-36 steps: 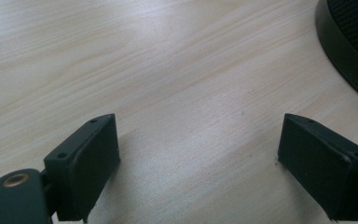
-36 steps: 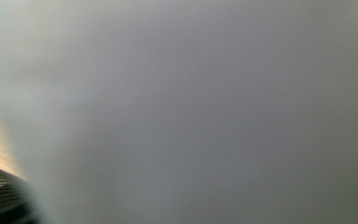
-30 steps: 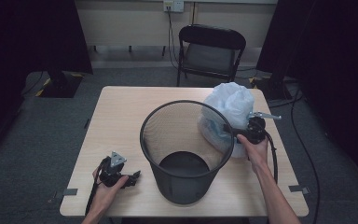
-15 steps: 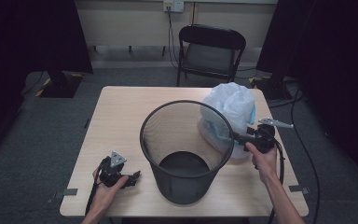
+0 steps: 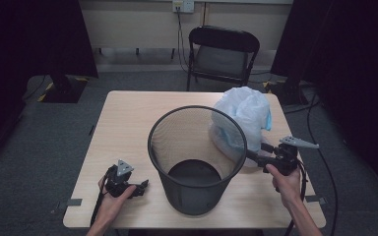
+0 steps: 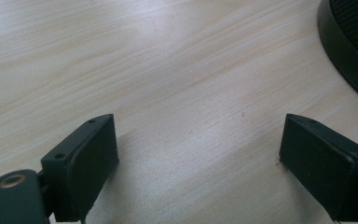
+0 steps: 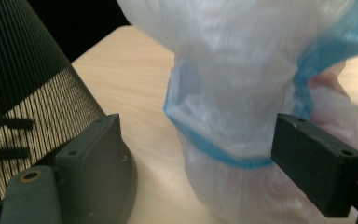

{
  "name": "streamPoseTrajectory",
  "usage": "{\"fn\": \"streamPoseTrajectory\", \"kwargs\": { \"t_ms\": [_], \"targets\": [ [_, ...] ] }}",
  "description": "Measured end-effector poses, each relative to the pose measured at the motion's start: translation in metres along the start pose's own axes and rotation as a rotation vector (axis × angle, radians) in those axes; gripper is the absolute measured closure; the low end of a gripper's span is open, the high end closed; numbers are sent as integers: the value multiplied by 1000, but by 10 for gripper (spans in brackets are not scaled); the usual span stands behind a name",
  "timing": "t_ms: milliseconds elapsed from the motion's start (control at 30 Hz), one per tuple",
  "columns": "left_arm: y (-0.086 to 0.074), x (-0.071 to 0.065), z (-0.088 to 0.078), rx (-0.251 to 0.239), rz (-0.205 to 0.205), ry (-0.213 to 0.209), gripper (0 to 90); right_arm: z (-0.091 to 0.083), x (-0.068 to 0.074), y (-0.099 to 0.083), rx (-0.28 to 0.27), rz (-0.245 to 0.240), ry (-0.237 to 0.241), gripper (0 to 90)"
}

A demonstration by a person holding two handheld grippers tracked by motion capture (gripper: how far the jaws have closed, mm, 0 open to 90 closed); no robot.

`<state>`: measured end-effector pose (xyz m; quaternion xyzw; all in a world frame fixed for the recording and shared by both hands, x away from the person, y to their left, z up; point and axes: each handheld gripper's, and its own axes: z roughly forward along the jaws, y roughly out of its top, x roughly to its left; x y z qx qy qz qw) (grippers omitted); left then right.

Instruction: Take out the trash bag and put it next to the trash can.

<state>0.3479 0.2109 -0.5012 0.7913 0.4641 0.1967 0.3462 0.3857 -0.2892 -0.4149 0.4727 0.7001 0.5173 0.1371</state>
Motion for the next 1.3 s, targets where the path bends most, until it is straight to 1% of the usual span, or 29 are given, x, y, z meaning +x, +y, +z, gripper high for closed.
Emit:
{"fn": "streamPoseTrajectory", "kwargs": {
  "t_ms": [200, 233, 267, 367, 433, 533, 633, 767, 900, 933, 1033, 1067, 1100, 1300],
  "targets": [
    [0, 0, 0, 3, 2, 4, 103, 0, 4, -20, 61, -20, -24, 157],
    [0, -1, 0, 3, -5, 4, 102, 0, 4, -24, 67, -19, -26, 157],
    [0, -1, 0, 10, 3, 8, 98, 0, 4, -27, 74, -15, -26, 159],
    [0, -6, 1, 23, 4, -3, 35, 0, 5, -35, 91, -29, -46, 160],
    [1, -9, 2, 31, 6, 0, 0, 1, 5, -39, 106, -32, -55, 168],
    [1, -9, 2, 31, 6, 0, 0, 3, 6, -48, 131, -50, -88, 198],
    [1, -9, 2, 31, 6, 0, 0, 8, 7, -58, 168, -58, -100, 197],
    [1, -9, 2, 31, 6, 0, 0, 20, 10, -70, 234, -72, -113, 195],
    [1, -9, 2, 30, 3, -1, 0, 32, 15, -79, 285, -109, -141, 174],
    [1, -9, 2, 30, 3, -1, 0, 35, 17, -81, 282, -122, -160, 164],
    [1, -9, 2, 30, 3, -1, 0, 40, 25, -86, 278, -208, -217, 147],
    [1, -9, 2, 30, 4, -1, 0, 41, 26, -88, 269, -215, -226, 142],
    [1, -9, 2, 30, 3, -1, 0, 41, 26, -88, 269, -212, -231, 142],
    [1, -8, 2, 31, 8, -2, 0, 42, 26, -88, 268, -214, -231, 141]
  ]
}}
